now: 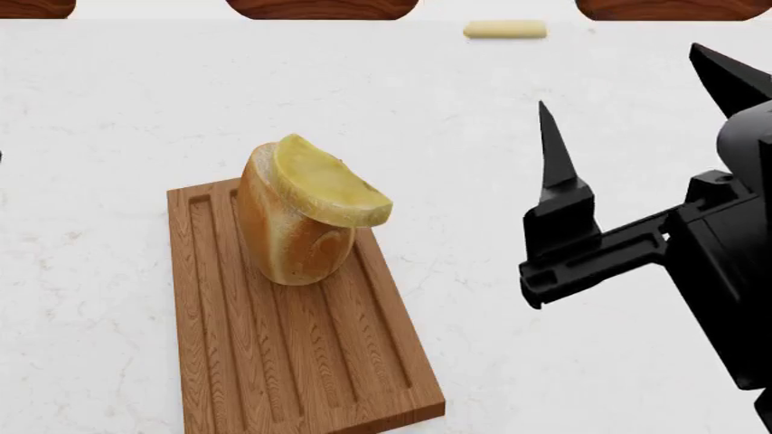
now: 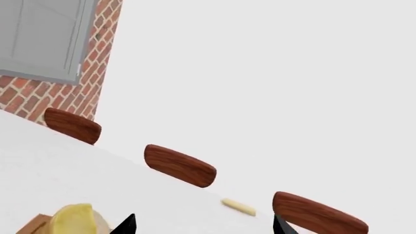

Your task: Pick up the wedge of cheese and place it on the slice of bread to prepare a simple cheese on bread dish.

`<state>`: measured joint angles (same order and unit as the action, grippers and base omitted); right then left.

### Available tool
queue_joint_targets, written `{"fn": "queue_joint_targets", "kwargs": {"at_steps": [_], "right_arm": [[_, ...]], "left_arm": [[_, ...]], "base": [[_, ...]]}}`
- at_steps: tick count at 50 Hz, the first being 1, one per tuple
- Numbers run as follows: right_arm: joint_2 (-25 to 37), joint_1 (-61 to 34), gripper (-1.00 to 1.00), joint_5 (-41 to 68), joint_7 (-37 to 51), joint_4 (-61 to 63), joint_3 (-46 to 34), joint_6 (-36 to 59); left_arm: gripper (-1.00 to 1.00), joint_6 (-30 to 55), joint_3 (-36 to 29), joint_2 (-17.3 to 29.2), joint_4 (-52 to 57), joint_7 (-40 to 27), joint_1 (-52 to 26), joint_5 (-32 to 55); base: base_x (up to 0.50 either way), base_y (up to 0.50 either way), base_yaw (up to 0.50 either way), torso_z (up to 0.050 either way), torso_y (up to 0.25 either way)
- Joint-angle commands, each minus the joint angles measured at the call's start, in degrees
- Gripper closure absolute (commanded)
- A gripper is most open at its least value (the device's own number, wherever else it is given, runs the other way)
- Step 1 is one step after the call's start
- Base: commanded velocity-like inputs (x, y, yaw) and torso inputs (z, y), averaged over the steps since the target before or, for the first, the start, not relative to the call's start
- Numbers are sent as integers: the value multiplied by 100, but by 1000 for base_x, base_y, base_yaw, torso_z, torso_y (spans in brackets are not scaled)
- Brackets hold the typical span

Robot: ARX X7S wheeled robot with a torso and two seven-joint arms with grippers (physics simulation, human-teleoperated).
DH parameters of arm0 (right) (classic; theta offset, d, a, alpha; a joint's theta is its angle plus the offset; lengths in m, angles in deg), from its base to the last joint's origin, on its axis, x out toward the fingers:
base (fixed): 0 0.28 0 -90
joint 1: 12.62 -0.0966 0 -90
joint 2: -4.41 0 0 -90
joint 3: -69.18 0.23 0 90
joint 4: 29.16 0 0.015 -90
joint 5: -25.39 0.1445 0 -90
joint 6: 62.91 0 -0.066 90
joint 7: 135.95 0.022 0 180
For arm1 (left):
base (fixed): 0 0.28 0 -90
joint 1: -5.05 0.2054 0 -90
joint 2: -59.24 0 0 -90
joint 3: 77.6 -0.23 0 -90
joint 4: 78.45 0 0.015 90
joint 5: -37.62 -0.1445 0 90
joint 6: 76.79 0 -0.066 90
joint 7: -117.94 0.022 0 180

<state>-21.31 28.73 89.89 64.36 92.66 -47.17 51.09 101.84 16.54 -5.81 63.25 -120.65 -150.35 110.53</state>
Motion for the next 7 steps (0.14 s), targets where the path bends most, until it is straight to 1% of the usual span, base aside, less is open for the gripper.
{"fn": "queue_joint_targets", "kwargs": {"at_steps": [1, 3, 7], "right_arm": [[245, -106, -100, 306, 367, -137, 243, 101], [253, 48, -100, 511, 576, -121, 400, -103], [423, 55, -100, 742, 635, -43, 501, -74]], "left_arm": [[-100, -594, -431, 449, -452, -2810, -740, 3013], [-100, -711, -563, 514, -476, -2974, -850, 3139], [-100, -800, -685, 517, -469, -2970, -893, 3056]], "base": [[0, 0, 0, 0, 0], [0, 0, 0, 0, 0], [0, 0, 0, 0, 0]]}}
